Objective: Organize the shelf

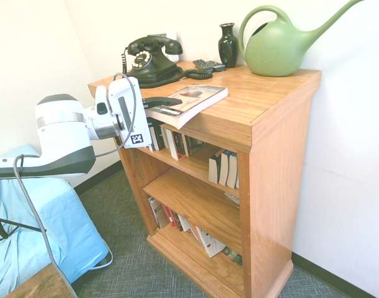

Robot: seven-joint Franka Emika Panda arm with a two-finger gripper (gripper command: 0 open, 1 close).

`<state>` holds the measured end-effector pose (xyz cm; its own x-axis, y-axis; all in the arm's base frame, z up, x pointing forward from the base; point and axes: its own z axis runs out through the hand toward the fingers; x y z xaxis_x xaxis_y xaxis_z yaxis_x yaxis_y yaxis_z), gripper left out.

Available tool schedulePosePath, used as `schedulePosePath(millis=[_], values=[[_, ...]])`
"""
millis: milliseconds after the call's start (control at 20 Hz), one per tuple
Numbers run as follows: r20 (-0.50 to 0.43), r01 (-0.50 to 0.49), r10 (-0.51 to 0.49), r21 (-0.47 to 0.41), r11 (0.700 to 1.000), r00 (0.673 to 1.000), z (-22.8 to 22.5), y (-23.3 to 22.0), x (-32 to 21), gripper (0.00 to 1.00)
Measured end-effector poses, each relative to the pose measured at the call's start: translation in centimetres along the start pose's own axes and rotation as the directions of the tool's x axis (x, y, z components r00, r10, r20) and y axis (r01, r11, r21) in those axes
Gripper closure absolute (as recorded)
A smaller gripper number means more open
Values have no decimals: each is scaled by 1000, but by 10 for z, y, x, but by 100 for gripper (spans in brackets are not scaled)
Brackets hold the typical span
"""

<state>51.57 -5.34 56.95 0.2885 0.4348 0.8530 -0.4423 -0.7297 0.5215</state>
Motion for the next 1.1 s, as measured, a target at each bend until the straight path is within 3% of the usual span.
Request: schedulePosePath(millis=[350,600,850,1100], values=[[19,-82,82,4,997,996,-11,-3,14,100],[56,-196,196,10,980,979,-38,15,18,100],[108,-379,373,43,924,922,-92,58,17,100],[218,-539,516,60,840,828,-136,92,-15,100]])
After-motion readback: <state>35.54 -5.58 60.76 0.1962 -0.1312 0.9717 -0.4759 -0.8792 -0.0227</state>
